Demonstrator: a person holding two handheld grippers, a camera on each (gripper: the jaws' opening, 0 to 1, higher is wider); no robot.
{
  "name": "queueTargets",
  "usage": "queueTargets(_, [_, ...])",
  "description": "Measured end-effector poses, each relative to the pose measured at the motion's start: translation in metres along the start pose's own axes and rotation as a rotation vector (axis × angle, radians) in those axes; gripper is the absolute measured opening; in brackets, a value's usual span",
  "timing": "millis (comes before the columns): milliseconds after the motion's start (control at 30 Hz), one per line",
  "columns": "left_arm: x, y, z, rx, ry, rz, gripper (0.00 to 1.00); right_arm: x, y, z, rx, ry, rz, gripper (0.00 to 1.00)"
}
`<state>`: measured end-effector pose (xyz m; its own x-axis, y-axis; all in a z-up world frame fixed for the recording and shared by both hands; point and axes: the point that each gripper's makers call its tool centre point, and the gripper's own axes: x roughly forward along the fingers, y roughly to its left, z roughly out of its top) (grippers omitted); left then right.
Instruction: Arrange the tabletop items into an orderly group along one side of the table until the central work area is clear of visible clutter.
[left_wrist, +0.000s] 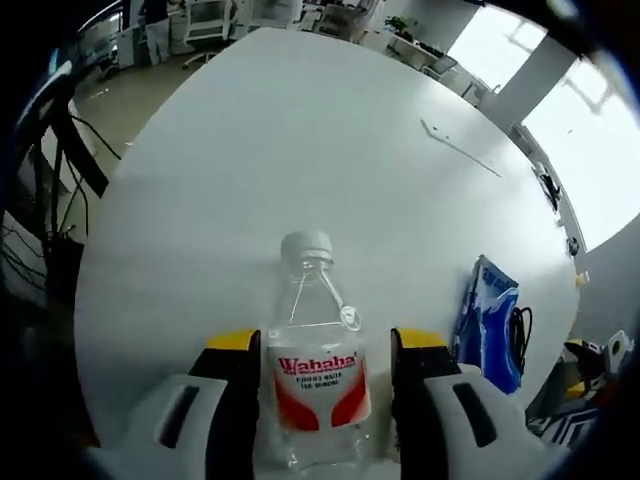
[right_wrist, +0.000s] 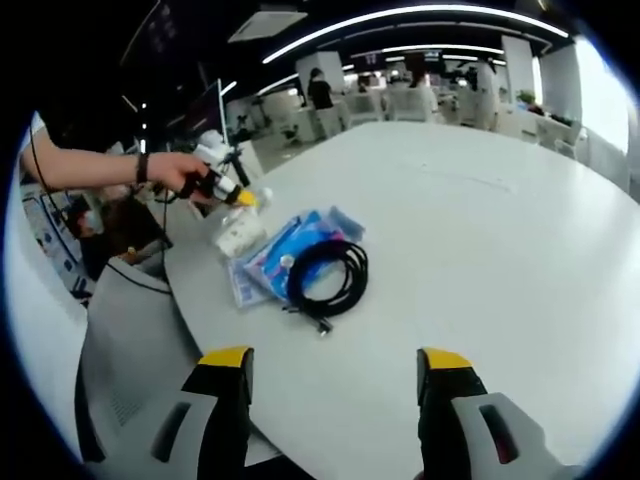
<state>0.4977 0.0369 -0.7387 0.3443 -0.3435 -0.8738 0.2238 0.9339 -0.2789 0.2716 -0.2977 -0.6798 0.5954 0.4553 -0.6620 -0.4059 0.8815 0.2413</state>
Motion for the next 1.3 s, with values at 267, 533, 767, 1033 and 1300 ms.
queueTargets(267, [0.005,0.001,0.002,0.04,0.02,0.02,0.5,0.001,0.0,-0.001,0.007,0.003,-0.002,0.67])
queueTargets(533, [0.006,0.003,0.0,0.055,0.022,0.034,0.4,0.001,-0.001,0.001,0.011,-0.001,-0.006,0.67])
queueTargets(767, [0.0,0.002,-0.001,0.058,0.007,0.021,0.39,0.002,0.001,-0.002,0.009,0.006,-0.002,0.67])
queueTargets(1033, [-0.007,0.005,0.001,0.05,-0.012,0.018,0.38,0.005,0.004,0.002,0.001,-0.003,0.002,0.67])
queueTargets(1300, [-0.019,0.006,0.001,0.041,-0.038,0.02,0.38,0.006,0.005,0.005,-0.004,-0.011,0.004,0.66])
